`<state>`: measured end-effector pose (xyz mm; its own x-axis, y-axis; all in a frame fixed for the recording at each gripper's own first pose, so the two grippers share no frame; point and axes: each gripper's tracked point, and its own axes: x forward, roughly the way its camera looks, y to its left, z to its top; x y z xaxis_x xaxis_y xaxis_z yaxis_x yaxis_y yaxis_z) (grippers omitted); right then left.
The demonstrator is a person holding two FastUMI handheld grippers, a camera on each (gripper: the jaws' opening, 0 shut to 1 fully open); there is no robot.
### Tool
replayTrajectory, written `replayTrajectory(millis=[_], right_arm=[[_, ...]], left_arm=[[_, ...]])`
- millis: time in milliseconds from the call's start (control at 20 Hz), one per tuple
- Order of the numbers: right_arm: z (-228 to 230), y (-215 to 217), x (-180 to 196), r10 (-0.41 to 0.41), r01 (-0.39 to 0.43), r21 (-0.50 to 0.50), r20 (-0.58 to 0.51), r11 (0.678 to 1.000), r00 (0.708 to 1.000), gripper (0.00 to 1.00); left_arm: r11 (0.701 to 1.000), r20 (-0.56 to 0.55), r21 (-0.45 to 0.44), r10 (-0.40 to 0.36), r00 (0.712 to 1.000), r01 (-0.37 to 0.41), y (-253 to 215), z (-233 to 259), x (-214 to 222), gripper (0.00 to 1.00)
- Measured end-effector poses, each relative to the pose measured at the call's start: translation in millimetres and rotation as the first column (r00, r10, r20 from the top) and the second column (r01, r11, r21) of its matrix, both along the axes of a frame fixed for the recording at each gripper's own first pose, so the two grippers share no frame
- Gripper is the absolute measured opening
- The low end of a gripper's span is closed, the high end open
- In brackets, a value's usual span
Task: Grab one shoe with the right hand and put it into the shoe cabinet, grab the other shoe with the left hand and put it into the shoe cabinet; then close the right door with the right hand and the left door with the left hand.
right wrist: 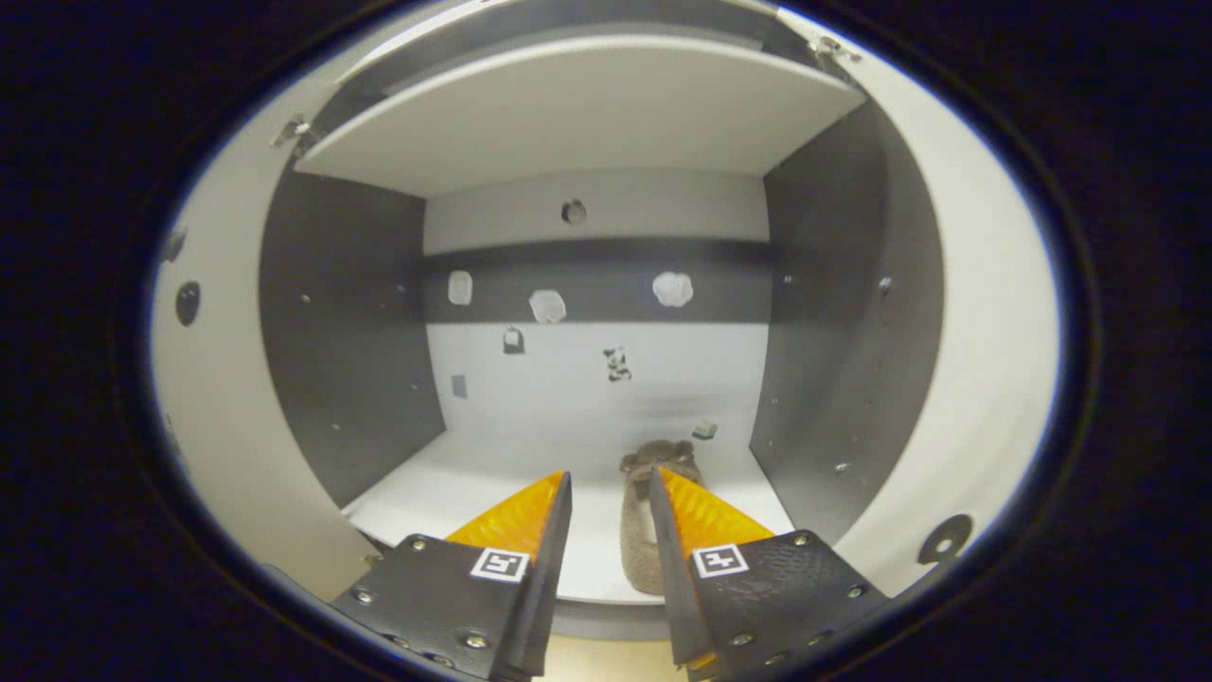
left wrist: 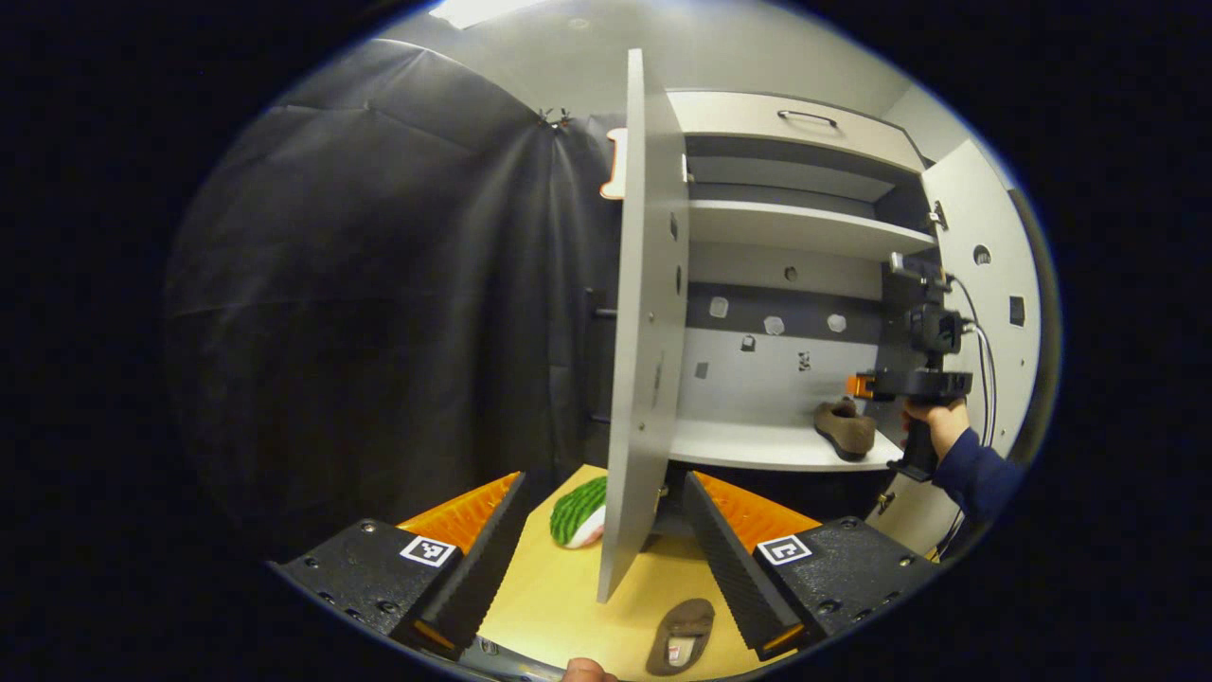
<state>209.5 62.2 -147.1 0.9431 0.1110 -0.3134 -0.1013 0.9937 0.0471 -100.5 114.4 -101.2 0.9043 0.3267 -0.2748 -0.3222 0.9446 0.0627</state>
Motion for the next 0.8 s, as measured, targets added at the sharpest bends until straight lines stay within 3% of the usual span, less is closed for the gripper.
replayTrajectory(millis=[250,450,650,700,800], right_arm=[[92,-2,-63,0.02,-0.022,0.008,0.166,1.0,0.986,0.45],[147,-10,-99,0.03,-0.023,-0.028,0.276,0.999,0.961,0.48],[186,-18,-130,0.038,-0.025,-0.044,0.333,0.999,0.942,0.48],[193,-20,-136,0.04,-0.027,-0.043,0.34,0.999,0.94,0.45],[202,-23,-147,0.04,-0.03,-0.032,0.346,0.999,0.937,0.48]], left_arm=[[0.99,-0.126,-0.088,-0.118,0.985,0.107,-26,-58,3,1.0],[0.964,-0.252,-0.205,-0.221,0.942,0.171,-49,-119,-4,0.99],[0.947,-0.402,-0.254,-0.288,0.869,0.196,-56,-186,-24,0.94],[0.937,-0.435,-0.282,-0.318,0.843,0.208,-61,-203,-29,0.95],[0.917,-0.492,-0.343,-0.36,0.792,0.204,-72,-237,-41,0.92]])
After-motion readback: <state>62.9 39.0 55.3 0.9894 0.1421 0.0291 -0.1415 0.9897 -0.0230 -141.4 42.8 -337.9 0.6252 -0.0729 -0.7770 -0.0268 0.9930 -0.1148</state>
